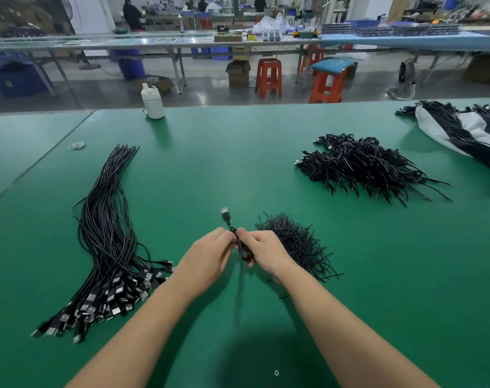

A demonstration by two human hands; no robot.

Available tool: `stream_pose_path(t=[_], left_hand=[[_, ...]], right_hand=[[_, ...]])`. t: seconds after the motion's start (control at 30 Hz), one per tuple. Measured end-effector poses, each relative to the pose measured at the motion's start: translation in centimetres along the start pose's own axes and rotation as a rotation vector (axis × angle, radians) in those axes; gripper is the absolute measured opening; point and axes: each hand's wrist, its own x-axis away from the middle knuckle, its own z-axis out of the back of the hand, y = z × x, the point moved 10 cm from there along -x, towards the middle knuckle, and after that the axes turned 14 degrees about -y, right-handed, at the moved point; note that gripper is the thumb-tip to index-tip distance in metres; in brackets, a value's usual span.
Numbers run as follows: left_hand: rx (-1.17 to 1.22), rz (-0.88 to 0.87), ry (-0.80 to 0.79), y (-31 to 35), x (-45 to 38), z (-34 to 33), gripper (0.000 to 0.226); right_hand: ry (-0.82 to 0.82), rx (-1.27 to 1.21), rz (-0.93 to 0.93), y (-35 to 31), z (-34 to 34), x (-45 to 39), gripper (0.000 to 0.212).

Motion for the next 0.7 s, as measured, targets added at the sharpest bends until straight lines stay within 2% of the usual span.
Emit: stream_pose_path(t=[0.1,0.2,0.3,0.43,0.53,0.6,0.63,0.7], left_hand=[[-0.168,-0.094,0.001,1.1,0.3,-0.7,0.019],[-0.223,-0.128,0.008,1.2,0.6,-1.3,0.016],[-0.198,-0.112,0.008,1.0,0.6,-1.4,0.013],[-0.091,-0.052,0.06,0.2,0.4,-0.4,0.012],[-0.01,0.027,0.1,-0.7,0.2,-0.4,0.014],[-0.021,0.126,0.072,-2.3,0.2,-1.3,0.018],[-0.049,0.182,0.033,-3.3,0.4,-2.1,0.019],[-0.137,0.291,-0.074,-5.5,1.2,-3.8,0.021]], right_hand=[[-0.031,-0.028,-0.06,0.5,0.1,0.0,0.053],[-0.096,0.003,-0.107,0.7,-0.3,0.2,0.054],[-0.153,0.018,-0.15,0.9,-0.6,0.3,0.051],[-0.259,-0.14,-0.161,1.3,-0.8,0.6,0.031],[-0.196,-0.058,-0.141,0.8,1.2,0.9,0.03],[-0.101,0.031,-0.165,0.6,4.1,1.3,0.03],[-0.048,0.111,-0.191,0.6,6.2,1.6,0.031],[0.06,0.43,-0.298,0.8,11.0,2.5,0.034]])
